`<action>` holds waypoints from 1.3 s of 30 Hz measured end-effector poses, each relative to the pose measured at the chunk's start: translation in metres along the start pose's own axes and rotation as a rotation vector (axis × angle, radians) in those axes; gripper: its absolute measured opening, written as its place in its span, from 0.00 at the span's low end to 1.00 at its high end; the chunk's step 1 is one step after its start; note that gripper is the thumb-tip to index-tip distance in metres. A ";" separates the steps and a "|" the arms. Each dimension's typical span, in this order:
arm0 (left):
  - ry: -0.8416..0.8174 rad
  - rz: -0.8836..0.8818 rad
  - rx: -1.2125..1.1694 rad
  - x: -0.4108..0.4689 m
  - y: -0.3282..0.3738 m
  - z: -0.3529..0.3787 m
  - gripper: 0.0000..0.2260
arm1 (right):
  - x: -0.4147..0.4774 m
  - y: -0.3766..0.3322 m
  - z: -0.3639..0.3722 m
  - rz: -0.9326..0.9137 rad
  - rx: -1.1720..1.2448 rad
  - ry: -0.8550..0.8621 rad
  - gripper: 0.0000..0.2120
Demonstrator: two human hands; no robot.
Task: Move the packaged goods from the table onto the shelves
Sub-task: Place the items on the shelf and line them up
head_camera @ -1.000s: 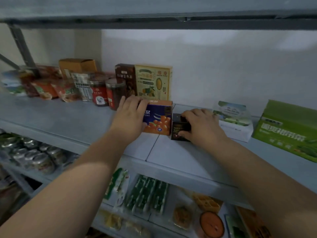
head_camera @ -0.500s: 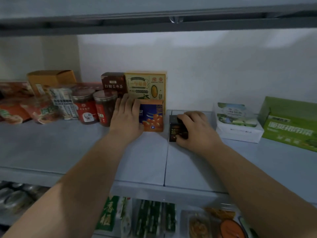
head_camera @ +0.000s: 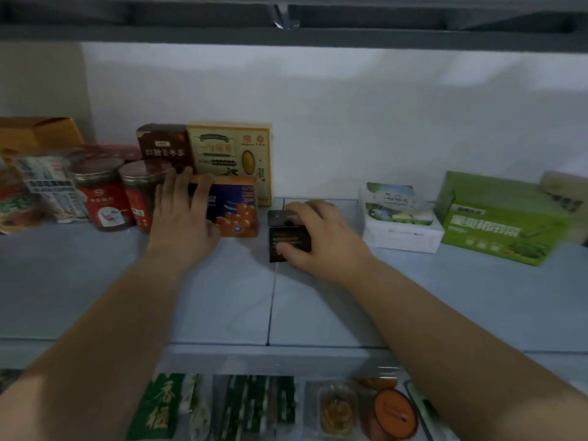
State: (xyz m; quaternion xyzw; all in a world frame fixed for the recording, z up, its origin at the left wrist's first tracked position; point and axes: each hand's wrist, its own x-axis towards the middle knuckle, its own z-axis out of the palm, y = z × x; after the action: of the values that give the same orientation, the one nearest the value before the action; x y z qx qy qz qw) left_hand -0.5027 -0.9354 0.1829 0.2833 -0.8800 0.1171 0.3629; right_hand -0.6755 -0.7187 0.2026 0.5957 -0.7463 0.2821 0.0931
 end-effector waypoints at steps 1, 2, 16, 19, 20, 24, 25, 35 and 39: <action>0.030 0.021 -0.009 -0.001 0.001 -0.001 0.33 | 0.002 0.004 -0.011 0.070 0.069 0.000 0.30; 0.063 0.045 -0.018 -0.001 0.002 -0.002 0.32 | 0.005 0.012 -0.022 0.130 0.098 0.033 0.30; 0.124 0.413 -0.241 0.013 0.100 -0.039 0.12 | 0.045 0.117 -0.070 0.781 -0.084 -0.374 0.59; 0.061 0.452 -0.318 0.019 0.130 -0.041 0.10 | 0.047 0.118 -0.076 0.744 -0.054 -0.375 0.58; 0.036 0.437 -0.337 0.021 0.134 -0.039 0.10 | 0.047 0.120 -0.078 0.742 -0.045 -0.376 0.58; -0.046 0.240 -0.434 0.018 0.124 -0.024 0.12 | 0.045 0.128 -0.075 0.724 0.008 -0.370 0.58; -0.082 0.207 -0.442 0.017 0.121 -0.020 0.13 | 0.044 0.130 -0.073 0.719 0.024 -0.366 0.58; -0.204 0.163 -0.432 0.012 0.113 -0.009 0.20 | 0.045 0.144 -0.073 0.693 0.469 -0.112 0.59; -0.190 0.159 -0.447 0.010 0.112 -0.008 0.19 | 0.054 0.142 -0.071 0.543 0.493 0.181 0.36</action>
State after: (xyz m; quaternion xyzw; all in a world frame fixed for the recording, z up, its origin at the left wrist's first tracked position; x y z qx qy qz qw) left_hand -0.5692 -0.8449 0.1953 0.1358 -0.9336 -0.0791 0.3220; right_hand -0.8382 -0.7077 0.2429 0.3532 -0.7754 0.5192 -0.0657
